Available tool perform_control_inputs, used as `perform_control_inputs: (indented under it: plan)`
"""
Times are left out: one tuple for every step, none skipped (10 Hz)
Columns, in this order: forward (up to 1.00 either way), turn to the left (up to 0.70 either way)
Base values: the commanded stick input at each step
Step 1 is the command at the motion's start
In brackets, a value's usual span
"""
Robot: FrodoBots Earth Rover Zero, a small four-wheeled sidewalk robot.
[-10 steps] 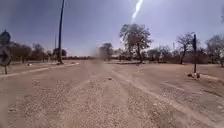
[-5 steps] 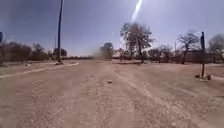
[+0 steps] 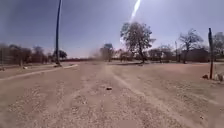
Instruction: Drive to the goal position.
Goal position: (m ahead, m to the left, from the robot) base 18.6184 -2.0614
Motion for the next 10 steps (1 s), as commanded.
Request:
perform_control_inputs:
  plan:
    - [1.0, 0.0]
    - [1.0, 0.0]
    - [1.0, 0.0]
    - [1.0, 0.0]
    - [1.0, 0.0]
    - [1.0, 0.0]
    - [1.0, 0.0]
    - [1.0, 0.0]
    - [1.0, 0.0]
    - [1.0, 0.0]
